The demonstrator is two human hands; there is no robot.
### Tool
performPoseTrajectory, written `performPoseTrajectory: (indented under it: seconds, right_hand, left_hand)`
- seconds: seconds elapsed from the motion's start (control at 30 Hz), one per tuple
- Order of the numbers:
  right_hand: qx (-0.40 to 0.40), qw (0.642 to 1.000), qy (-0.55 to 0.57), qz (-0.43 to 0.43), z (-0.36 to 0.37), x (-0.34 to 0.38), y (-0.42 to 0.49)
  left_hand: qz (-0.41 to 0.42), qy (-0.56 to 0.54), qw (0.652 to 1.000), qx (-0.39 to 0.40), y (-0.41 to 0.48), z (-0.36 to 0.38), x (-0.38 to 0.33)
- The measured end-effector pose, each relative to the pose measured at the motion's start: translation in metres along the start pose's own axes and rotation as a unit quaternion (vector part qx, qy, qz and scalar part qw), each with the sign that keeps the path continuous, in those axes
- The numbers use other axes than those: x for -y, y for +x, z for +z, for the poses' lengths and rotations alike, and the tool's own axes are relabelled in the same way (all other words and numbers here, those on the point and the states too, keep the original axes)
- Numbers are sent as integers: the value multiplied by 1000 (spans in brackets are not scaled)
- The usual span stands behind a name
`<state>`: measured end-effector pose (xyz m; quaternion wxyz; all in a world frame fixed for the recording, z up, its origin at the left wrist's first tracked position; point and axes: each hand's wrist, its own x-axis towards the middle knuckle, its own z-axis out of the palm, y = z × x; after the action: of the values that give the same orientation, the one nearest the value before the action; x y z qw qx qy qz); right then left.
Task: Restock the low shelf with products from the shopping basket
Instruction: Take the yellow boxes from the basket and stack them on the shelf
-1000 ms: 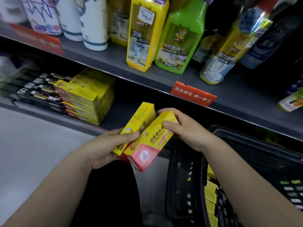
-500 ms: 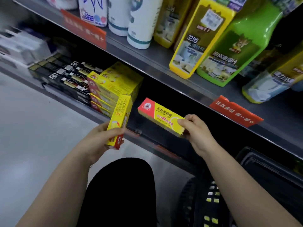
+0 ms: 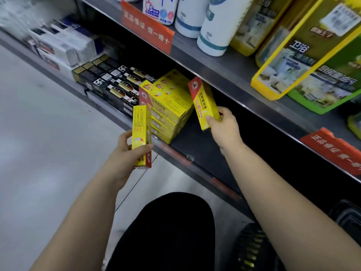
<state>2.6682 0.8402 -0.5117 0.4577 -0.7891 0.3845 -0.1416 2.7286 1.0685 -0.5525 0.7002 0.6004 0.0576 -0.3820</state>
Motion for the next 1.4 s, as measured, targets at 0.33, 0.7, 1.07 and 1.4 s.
performPoseTrajectory:
  seconds: [0.33, 0.7, 1.07, 1.4]
  right_hand:
    - [148, 986, -81, 6, 55, 25, 55]
    - [215, 972, -89, -5, 55, 33, 48]
    - [211, 880, -287, -315, 39, 78, -14]
    - [127, 966, -112, -196, 9, 39, -25]
  left_hand:
    - [14, -3, 1000, -17, 22, -6, -5]
    - [27, 13, 1000, -5, 37, 2, -8]
    - [133, 168, 973, 83, 22, -15, -44]
    - [234, 273, 931, 66, 24, -10, -56]
